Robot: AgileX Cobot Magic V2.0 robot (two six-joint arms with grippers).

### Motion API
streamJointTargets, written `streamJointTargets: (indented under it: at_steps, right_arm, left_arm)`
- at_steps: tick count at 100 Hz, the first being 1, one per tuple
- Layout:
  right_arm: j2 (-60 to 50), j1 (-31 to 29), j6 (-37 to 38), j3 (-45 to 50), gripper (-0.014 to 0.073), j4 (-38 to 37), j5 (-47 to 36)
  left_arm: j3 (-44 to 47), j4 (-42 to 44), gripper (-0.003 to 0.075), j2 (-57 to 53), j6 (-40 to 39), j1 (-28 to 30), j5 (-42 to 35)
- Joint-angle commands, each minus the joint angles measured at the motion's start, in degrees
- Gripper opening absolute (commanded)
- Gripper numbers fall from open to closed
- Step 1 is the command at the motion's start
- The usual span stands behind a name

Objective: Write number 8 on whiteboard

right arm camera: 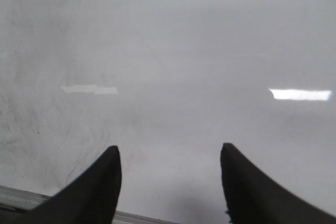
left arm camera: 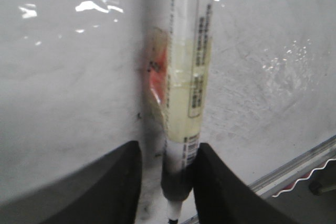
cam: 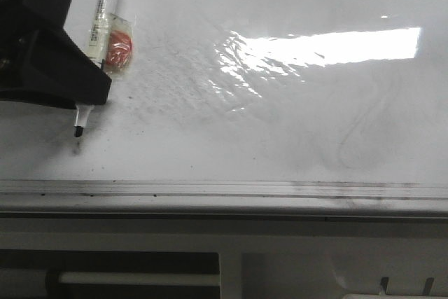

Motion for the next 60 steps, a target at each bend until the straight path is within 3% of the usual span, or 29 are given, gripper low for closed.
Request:
streamJointTargets:
  at_steps: [1,3,11,15,32,44,60]
  right_arm:
    - [1.0,0.1,-0.9,-2.9,0.0367,0.5,-4.6]
    - [1.0,0.1,-1.0,-3.2,0.0367,0.5,-4.6]
    - [1.0,0.3,-2.3,-5.0,0.0367,1.9,-4.6]
    - [1.1,0.9,-6.6,-6.0,0.0367,4.6,-4.6]
    - [5.6,5.4,-36.9,-11.1,0.0367,29.1,2.1]
    - [12.1,9.1,-56.2,-12.7,0.0367,39.7,11.4]
    - [19.9,16.6,-63.5,-12.8,0.0367,42.5,9.9]
  left_arm:
    - [-1.8,-0.8,0.0016,-0.1,0.2,-0.4,-3.4]
    - [-1.8,-0.8,-0.0022,-0.1,0.2,-0.4,-3.6]
    - [-2.2,-0.8,-0.0020,-0.5,0.5,-0.4,-2.8]
    - [-3.2,-0.7,-0.0020,-1.2,2.3,-0.8,-1.0]
    - [-8.0,-1.0,-0.0020,-7.0,28.6,-6.0,12.2]
    - [-8.5,-3.9,-0.0020,-10.1,41.2,-9.9,16.2]
    - [-8.5,-7.8,-0.0020,-10.9,44.1,-11.8,16.4]
